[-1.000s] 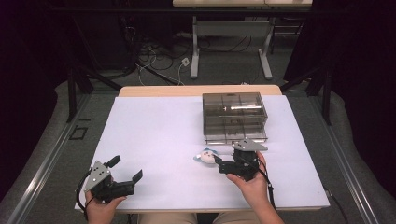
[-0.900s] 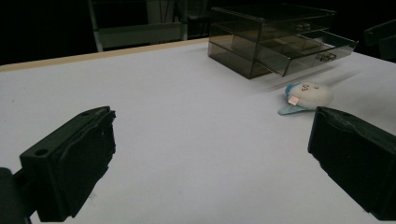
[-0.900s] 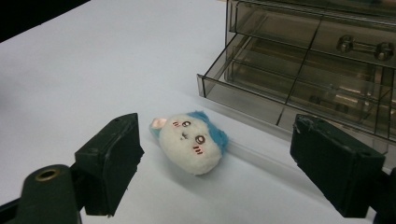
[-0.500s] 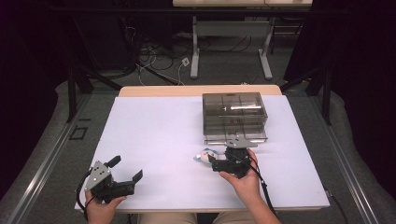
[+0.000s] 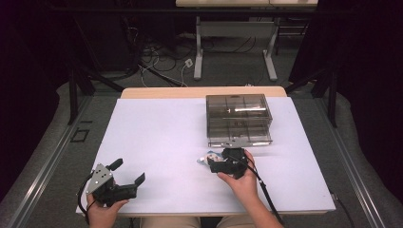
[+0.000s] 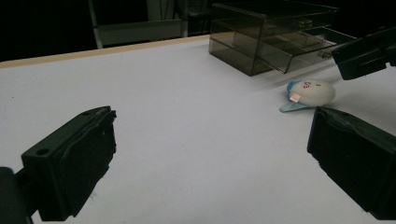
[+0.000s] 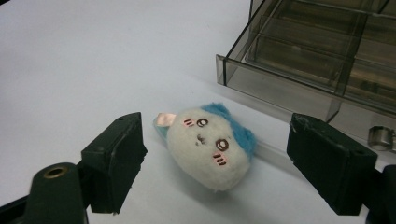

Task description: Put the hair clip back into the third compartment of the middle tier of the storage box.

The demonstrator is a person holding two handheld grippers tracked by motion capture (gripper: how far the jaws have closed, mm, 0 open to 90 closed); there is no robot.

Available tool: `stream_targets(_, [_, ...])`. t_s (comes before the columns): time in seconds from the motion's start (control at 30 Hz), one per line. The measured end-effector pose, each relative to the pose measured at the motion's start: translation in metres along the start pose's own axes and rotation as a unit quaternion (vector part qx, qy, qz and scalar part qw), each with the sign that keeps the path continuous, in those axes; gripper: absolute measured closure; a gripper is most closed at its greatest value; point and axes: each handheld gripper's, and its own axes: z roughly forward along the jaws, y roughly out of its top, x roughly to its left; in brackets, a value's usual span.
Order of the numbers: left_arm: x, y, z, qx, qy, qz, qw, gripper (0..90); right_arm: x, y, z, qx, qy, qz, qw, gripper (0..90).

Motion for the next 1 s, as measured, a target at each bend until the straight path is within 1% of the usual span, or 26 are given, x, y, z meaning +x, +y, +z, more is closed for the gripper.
stream_targets(0.03, [0.0, 0.0, 0.0, 0.0, 0.0, 0.0, 1.0, 1.2, 0.0, 0.0, 0.0, 0.0, 0.0, 0.0, 1.0, 18.7])
stream_targets(0.07, [0.0, 0.0, 0.0, -0.002, 0.0, -0.001, 1.0, 1.2, 0.0, 0.001, 0.0, 0.016, -0.002, -0.002, 0.9999, 18.8])
stream_targets(0.1, [0.0, 0.0, 0.0, -0.001, 0.0, -0.001, 1.0, 1.2, 0.0, 0.0, 0.003, 0.009, -0.002, 0.001, 1.0, 18.7])
stream_targets(0.13, [0.0, 0.0, 0.0, -0.001, -0.001, -0.001, 1.0, 1.2, 0.0, -0.001, 0.006, 0.012, -0.002, 0.002, 0.9999, 18.7])
stream_targets(0.3, [0.0, 0.0, 0.001, 0.001, -0.001, 0.0, 1.0, 1.1, 0.0, -0.001, 0.011, 0.019, -0.001, 0.006, 0.9998, 18.7])
stream_targets(0.37, [0.0, 0.0, 0.001, 0.001, -0.002, 0.0, 1.0, 1.2, 0.0, -0.002, 0.015, 0.028, -0.003, 0.008, 0.9996, 18.7])
stream_targets(0.47, [0.0, 0.0, 0.001, 0.002, -0.002, 0.0, 1.0, 1.2, 0.0, -0.003, 0.017, 0.03, -0.004, 0.01, 0.9995, 18.7])
stream_targets(0.57, [0.0, 0.0, 0.001, 0.003, -0.002, 0.001, 1.0, 1.2, 0.001, -0.003, 0.02, 0.039, -0.007, 0.012, 0.9991, 18.8])
stream_targets(0.63, [0.0, 0.0, 0.001, 0.003, -0.002, 0.001, 1.0, 1.2, 0.001, -0.004, 0.021, 0.042, -0.005, 0.013, 0.999, 18.8])
stream_targets(0.67, [0.0, 0.0, 0.001, 0.003, -0.002, 0.001, 1.0, 1.2, 0.001, -0.004, 0.021, 0.051, -0.005, 0.012, 0.9986, 18.8])
stream_targets(0.7, [0.0, 0.0, 0.001, 0.003, -0.002, 0.001, 1.0, 1.2, 0.001, -0.005, 0.024, 0.043, -0.005, 0.011, 0.999, 18.8])
stream_targets(0.73, [0.0, 0.0, 0.001, 0.003, -0.002, 0.001, 1.0, 1.2, 0.001, -0.005, 0.025, 0.042, -0.002, 0.011, 0.999, 18.8])
stream_targets(0.77, [0.0, 0.0, 0.001, 0.003, -0.002, 0.001, 1.0, 1.2, 0.001, -0.004, 0.025, 0.055, -0.005, 0.011, 0.9984, 18.8])
stream_targets(0.8, [0.0, 0.0, 0.001, 0.003, -0.002, 0.001, 1.0, 1.2, 0.001, -0.005, 0.027, 0.045, -0.003, 0.014, 0.9989, 18.8])
stream_targets(0.83, [0.0, 0.0, 0.001, 0.004, -0.002, 0.001, 1.0, 1.2, 0.0, -0.005, 0.027, 0.057, -0.004, 0.011, 0.9983, 18.8])
stream_targets(0.87, [0.0, 0.0, 0.001, 0.004, -0.002, 0.001, 1.0, 1.2, 0.0, -0.005, 0.027, 0.057, -0.004, 0.011, 0.9983, 18.8])
stream_targets(0.9, [0.0, 0.0, 0.001, 0.004, -0.002, 0.001, 1.0, 1.2, 0.001, -0.005, 0.029, 0.05, -0.005, 0.014, 0.9986, 18.8])
stream_targets(1.0, [0.0, 0.0, 0.001, 0.004, -0.003, -0.001, 1.0, 1.2, 0.001, -0.006, 0.031, 0.051, -0.006, 0.014, 0.9986, 18.8])
